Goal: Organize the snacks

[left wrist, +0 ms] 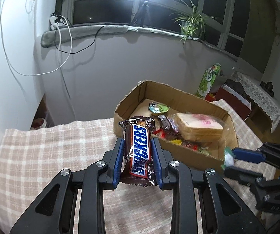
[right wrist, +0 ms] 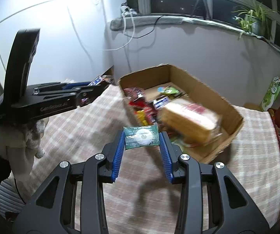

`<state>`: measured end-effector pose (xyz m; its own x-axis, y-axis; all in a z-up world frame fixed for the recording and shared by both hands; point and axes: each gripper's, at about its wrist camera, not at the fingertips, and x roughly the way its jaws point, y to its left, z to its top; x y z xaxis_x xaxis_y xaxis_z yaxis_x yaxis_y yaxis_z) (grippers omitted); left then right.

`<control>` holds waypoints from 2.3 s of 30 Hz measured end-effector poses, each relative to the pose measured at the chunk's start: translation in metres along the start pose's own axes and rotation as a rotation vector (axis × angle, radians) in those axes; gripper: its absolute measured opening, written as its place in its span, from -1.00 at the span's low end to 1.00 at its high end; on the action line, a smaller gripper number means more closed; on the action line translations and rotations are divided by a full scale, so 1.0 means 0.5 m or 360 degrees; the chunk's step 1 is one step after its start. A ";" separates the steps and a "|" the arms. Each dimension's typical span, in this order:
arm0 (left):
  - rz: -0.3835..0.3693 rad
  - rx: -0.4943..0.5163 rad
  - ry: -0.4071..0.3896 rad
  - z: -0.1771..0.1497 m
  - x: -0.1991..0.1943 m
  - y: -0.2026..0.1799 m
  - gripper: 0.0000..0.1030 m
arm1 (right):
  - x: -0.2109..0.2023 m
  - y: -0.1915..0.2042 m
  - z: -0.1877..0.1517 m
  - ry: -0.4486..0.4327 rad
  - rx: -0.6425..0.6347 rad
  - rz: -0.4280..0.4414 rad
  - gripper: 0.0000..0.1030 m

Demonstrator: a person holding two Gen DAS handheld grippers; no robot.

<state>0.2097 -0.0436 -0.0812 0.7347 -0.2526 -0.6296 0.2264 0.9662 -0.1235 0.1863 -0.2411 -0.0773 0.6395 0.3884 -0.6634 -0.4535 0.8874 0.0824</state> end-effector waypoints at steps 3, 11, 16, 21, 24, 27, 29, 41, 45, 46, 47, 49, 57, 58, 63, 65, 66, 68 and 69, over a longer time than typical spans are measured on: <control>-0.0002 0.0008 0.0000 0.012 0.006 -0.009 -0.49 | -0.004 -0.037 0.016 -0.0022 0.0031 -0.0034 -0.26; -0.0029 -0.0010 0.0030 0.044 0.048 -0.022 -0.49 | 0.012 -0.121 0.061 -0.0034 0.0102 -0.0078 -0.26; -0.0030 -0.0013 0.0049 0.057 0.071 -0.034 -0.49 | 0.040 -0.152 0.091 -0.0019 0.0134 -0.0070 -0.26; -0.0026 -0.0009 0.0069 0.068 0.092 -0.044 -0.49 | 0.080 -0.159 0.114 0.0016 0.0112 -0.0080 -0.26; -0.0017 -0.0013 0.0074 0.074 0.102 -0.047 -0.49 | 0.102 -0.157 0.121 0.0042 0.0097 -0.0082 -0.26; -0.0011 -0.0002 0.0083 0.077 0.111 -0.054 -0.49 | 0.121 -0.159 0.123 0.0064 0.0095 -0.0086 -0.26; -0.0012 0.0007 0.0091 0.078 0.116 -0.058 -0.49 | 0.130 -0.160 0.124 0.0075 0.0098 -0.0087 -0.26; -0.0023 0.0031 0.0131 0.079 0.138 -0.073 -0.48 | 0.141 -0.164 0.118 0.0097 0.0081 -0.0112 -0.19; -0.0021 0.0032 0.0133 0.079 0.137 -0.076 -0.47 | 0.141 -0.162 0.117 0.0100 0.0078 -0.0119 0.15; -0.0020 0.0031 0.0133 0.079 0.137 -0.076 -0.43 | 0.139 -0.161 0.116 0.0096 0.0074 -0.0126 0.33; -0.0017 0.0029 0.0130 0.079 0.137 -0.075 -0.37 | 0.137 -0.160 0.115 0.0090 0.0070 -0.0136 0.41; -0.0010 0.0023 0.0119 0.081 0.133 -0.075 0.10 | 0.132 -0.160 0.112 0.0077 0.0064 -0.0156 0.57; 0.0011 0.0031 0.0096 0.084 0.124 -0.072 0.12 | 0.122 -0.163 0.107 0.0067 0.0077 -0.0194 0.77; 0.0010 0.0032 0.0096 0.084 0.123 -0.073 0.12 | 0.120 -0.163 0.106 0.0066 0.0080 -0.0199 0.77; 0.0007 0.0028 0.0098 0.081 0.121 -0.076 0.12 | 0.114 -0.166 0.099 0.0070 0.0091 -0.0220 0.77; 0.0004 0.0028 0.0099 0.081 0.120 -0.077 0.13 | 0.110 -0.166 0.097 0.0070 0.0097 -0.0219 0.78; 0.0002 0.0029 0.0098 0.081 0.119 -0.077 0.13 | 0.107 -0.165 0.095 0.0068 0.0099 -0.0220 0.78; 0.0001 0.0029 0.0094 0.080 0.115 -0.079 0.14 | 0.101 -0.164 0.092 0.0063 0.0106 -0.0223 0.78; -0.0001 0.0029 0.0091 0.079 0.112 -0.080 0.15 | 0.098 -0.164 0.090 0.0060 0.0111 -0.0223 0.78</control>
<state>0.2672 -0.0985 -0.0814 0.6967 -0.2494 -0.6726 0.2388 0.9648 -0.1105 0.2826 -0.2836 -0.0830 0.6692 0.2514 -0.6992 -0.3167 0.9478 0.0376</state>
